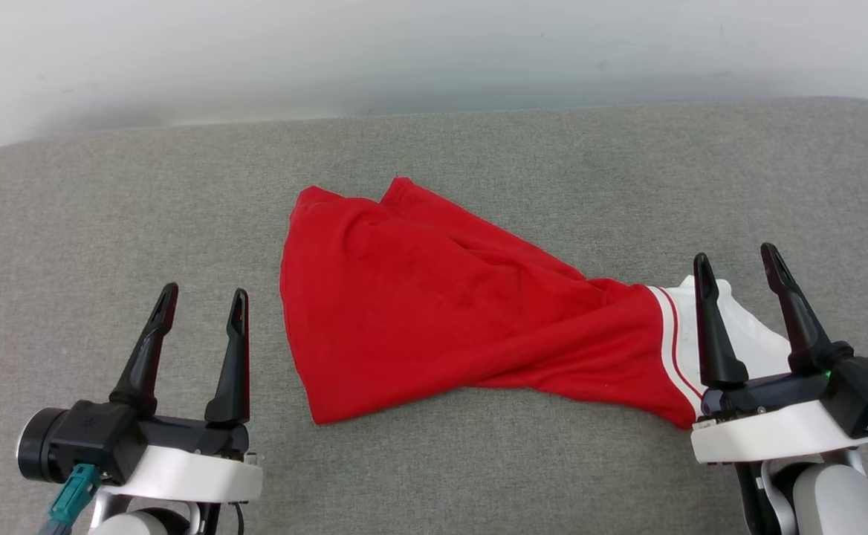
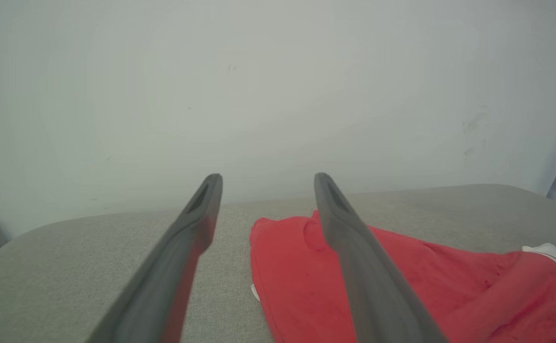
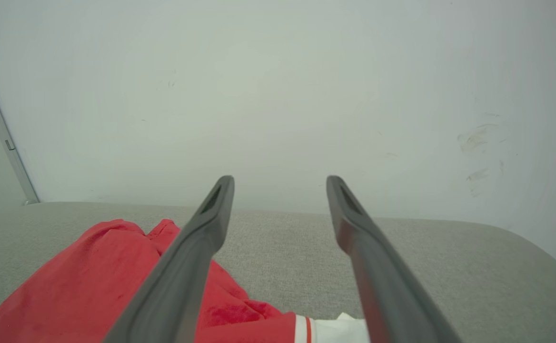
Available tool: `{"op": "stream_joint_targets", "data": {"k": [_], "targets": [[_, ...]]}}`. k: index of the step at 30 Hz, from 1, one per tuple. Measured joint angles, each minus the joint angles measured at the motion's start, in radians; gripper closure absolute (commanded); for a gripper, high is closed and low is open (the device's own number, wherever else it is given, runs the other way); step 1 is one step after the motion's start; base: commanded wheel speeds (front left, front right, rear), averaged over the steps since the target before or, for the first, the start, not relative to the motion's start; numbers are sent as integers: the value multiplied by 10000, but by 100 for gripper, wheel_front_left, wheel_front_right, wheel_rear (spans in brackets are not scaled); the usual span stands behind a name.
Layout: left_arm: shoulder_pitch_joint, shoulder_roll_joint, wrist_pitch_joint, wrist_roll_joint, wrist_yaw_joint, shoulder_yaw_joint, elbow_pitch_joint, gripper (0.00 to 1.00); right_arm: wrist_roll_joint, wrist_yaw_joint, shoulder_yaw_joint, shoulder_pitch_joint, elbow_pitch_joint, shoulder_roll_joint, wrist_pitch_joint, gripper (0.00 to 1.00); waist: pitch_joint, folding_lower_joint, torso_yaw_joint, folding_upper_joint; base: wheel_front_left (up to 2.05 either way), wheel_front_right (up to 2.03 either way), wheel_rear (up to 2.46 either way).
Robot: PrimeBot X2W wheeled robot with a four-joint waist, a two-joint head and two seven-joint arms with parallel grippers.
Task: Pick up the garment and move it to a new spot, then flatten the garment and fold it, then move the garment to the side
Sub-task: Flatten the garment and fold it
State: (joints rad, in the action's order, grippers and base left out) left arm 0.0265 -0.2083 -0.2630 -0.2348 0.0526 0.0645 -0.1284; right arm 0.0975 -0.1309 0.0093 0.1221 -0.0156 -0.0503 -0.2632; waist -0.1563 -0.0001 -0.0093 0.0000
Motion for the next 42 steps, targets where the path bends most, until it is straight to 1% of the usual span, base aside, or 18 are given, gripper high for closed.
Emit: {"op": "stream_joint_targets", "data": {"k": [5, 8, 10, 13, 16, 18, 21, 24, 26, 29, 31, 34, 37, 42], "targets": [[2, 416, 0, 328, 443, -435, 88, 0, 50, 0, 61, 1, 2, 0, -2, 0, -51, 0, -54, 0, 0, 0, 0], [2, 577, 0, 395, 594, -566, 178, 0, 58, 0, 71, 1, -2, 0, -2, 0, -110, 0, -82, 0, 0, 0, 0], [75, 510, 0, 456, 708, -228, 550, 0, 58, 0, 73, 10, -38, 0, 0, 0, -295, 0, -125, 0, 0, 0, 0], [620, 111, 79, 362, 754, 522, 1011, 0, 56, 0, 136, 66, -94, 0, 0, 0, -534, 1, -187, 0, 0, 0, 0], [1708, -514, 1179, 71, 769, 1538, 1227, 0, 54, 0, 146, 175, -140, 0, 0, 0, -857, 1, -253, 0, 0, 0, 0], [2615, -729, 2111, -293, 765, 1958, 1250, 0, 33, 0, 184, 212, -140, -2, 0, 0, -1105, 1, -303, 0, 0, 0, 0], [3791, -813, 3891, -1206, 765, 2474, 1499, 0, 12, 0, 347, 292, -144, 0, 0, 0, -1483, 1, -425, 0, 0, 0, 0], [4789, -1321, 5831, -1749, 780, 3158, 1831, 0, 21, 0, 451, 450, -207, -2, -2, 0, -1840, 2, -629, 0, 0, 0, 0], [5461, -1624, 6876, -2075, 779, 3377, 2079, 0, 88, 0, 495, 490, -217, -2, -2, 0, -2071, 2, -797, 0, 0, 0, 0], [6140, -1764, 8186, -2765, 779, 3791, 2426, 0, 201, 0, 531, 633, -274, -2, 0, 0, -2402, 2, -1067, 0, 0, 0, 0], [6570, -1967, 8819, -3010, 780, 4046, 2656, 0, 265, 0, 570, 684, -295, -4, -2, 0, -2623, 2, -1240, 0, 0, 0, 0], [7078, -2403, 9499, -3181, 780, 4286, 3053, 0, 462, 0, 658, 840, -336, 0, -2, 0, -2892, 2, -1546, 0, 0, 0, 0], [7377, -2836, 10023, -3352, 780, 4700, 3344, 0, 656, 0, 738, 861, -357, -4, 0, 0, -3111, 2, -1864, 0, 0, 0, 0], [7782, -3609, 10857, -4126, 780, 5258, 3363, 0, 991, 0, 809, 901, -355, -4, 0, 0, -3376, 1, -2336, 0, 0, 0, 0]]}}
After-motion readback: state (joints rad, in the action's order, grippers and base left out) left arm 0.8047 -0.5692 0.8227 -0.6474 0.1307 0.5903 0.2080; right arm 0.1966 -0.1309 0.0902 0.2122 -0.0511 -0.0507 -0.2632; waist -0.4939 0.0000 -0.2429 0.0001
